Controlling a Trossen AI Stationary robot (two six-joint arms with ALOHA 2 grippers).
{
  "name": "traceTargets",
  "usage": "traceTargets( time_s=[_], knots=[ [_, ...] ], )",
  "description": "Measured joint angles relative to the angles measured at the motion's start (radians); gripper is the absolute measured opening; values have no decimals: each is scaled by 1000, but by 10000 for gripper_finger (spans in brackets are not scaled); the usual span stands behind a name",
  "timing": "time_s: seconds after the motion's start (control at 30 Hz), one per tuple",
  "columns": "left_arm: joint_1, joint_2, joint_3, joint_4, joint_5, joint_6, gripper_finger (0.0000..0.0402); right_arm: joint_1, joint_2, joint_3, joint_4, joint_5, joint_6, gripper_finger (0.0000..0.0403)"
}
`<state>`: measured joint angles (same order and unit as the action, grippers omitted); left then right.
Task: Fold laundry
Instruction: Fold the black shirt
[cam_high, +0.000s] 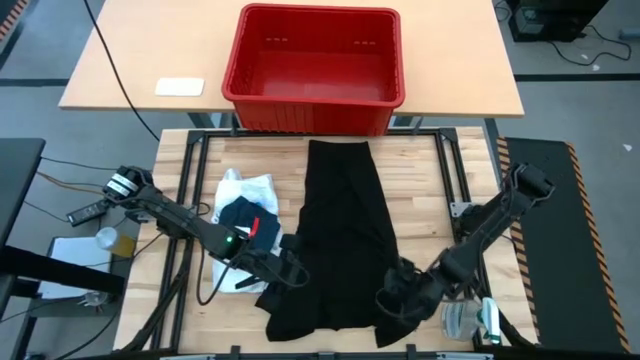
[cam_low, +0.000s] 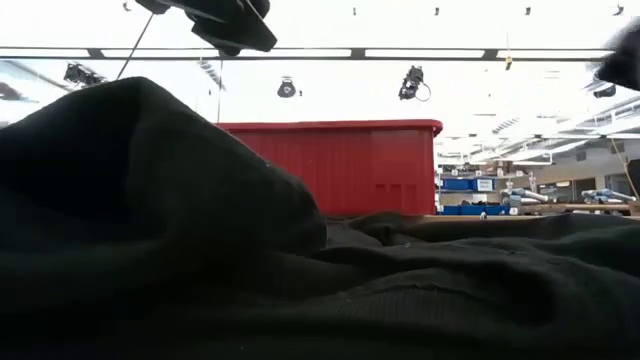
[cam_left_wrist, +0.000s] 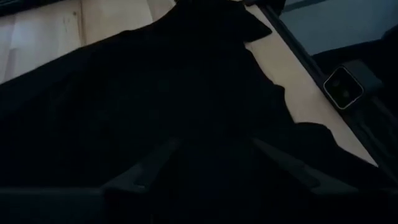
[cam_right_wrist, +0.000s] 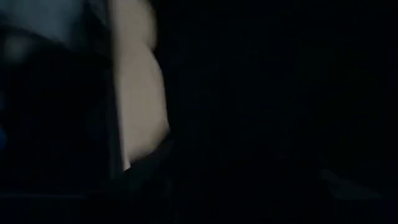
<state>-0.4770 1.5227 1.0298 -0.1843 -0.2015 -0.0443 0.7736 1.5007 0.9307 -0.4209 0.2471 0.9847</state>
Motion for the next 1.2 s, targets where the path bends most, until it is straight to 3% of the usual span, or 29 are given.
traceTargets(
  time_s=[0.17, 0.3, 0.43, 0.53, 0.77, 0.97, 1.07, 1.2],
  knots=[
    [-1, 0, 0, -6, 0, -33, 194, 45, 58, 32, -147, -237, 300, 227],
    [-1, 0, 0, 2, 0, -34, 194, 50, 104, 31, -273, -431, 423, 218],
    [0, 1, 0, 2, -1, -34, 194, 35, 134, 33, -291, -585, 461, 210],
    [0, 1, 0, 2, 0, -34, 194, 27, 144, 33, -290, -596, 463, 208],
    [-3, 2, 0, 2, 0, -33, 194, 21, 217, 33, -289, -506, 493, 207],
    [-3, 2, 0, -3, 0, -32, 194, 21, 302, 42, -302, -549, 478, 199],
    [-3, 2, 0, -5, 0, -21, 194, 21, 299, 40, -309, -533, 480, 170],
    [-3, 2, 0, -5, 0, -19, 194, 23, 259, 36, -341, -487, 481, 90]
  ],
)
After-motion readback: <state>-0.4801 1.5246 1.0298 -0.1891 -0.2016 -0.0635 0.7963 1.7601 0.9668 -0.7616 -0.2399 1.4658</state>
